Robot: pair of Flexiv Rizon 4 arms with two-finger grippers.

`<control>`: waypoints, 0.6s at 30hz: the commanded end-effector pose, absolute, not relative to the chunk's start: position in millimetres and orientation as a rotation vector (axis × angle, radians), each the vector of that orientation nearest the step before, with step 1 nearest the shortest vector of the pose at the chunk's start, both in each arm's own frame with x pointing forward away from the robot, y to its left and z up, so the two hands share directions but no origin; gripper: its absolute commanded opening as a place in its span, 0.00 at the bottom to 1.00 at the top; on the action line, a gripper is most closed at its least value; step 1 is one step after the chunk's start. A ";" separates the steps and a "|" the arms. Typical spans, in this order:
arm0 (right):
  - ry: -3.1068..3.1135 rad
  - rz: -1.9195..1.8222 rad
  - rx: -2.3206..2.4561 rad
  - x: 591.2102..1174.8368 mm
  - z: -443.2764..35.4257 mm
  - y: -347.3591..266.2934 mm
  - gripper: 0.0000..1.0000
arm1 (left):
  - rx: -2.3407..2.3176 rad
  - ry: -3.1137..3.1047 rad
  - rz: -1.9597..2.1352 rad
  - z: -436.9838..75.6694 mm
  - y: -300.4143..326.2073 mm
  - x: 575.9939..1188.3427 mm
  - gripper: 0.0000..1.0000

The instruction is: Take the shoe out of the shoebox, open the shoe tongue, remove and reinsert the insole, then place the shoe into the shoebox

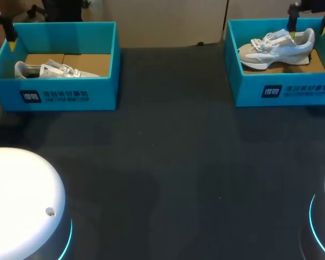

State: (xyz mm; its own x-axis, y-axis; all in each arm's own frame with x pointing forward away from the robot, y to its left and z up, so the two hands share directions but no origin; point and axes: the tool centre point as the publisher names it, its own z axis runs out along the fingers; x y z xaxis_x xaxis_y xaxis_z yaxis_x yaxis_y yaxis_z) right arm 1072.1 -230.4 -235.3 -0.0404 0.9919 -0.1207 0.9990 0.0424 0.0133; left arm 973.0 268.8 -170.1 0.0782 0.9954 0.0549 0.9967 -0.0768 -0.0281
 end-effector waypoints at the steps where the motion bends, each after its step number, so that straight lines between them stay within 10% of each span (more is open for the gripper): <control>1: 2.202 -0.127 2.111 1075.1 -234.6 -230.4 1.00 | -2.263 -2.094 -0.039 -169.3 268.7 971.4 1.00; 18: 2.165 -0.083 2.045 1136.9 -238.5 -267.4 1.00 | -2.263 -2.094 -0.039 -169.3 268.7 971.4 1.00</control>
State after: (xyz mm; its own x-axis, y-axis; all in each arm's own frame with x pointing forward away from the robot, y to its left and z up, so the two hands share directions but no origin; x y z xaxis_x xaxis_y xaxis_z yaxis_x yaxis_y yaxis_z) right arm 1120.4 -272.7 -234.9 -0.0475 0.9887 -0.1421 0.9931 0.0621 0.1000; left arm 973.0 268.7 -170.0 0.0783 0.9954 0.0550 0.9966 -0.0768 -0.0281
